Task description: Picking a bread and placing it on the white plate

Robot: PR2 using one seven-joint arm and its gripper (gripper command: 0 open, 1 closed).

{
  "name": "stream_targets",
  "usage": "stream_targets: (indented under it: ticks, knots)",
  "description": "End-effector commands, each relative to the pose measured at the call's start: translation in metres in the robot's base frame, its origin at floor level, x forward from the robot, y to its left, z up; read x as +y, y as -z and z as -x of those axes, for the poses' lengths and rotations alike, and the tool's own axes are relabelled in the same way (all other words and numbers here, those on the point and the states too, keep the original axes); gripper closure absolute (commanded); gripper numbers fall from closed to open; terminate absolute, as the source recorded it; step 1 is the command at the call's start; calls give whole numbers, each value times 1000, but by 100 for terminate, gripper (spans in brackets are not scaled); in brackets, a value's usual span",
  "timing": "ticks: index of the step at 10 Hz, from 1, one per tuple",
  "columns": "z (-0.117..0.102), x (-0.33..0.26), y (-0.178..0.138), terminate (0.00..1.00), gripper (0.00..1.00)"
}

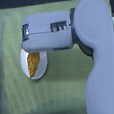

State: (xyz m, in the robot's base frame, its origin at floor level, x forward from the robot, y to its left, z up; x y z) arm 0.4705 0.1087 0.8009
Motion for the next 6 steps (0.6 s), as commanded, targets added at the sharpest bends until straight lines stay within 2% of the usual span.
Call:
stream_targets:
  ticks: [1, 6]
  knots:
    - [0, 8, 10, 0, 0]
    - [1, 15, 10, 0, 0]
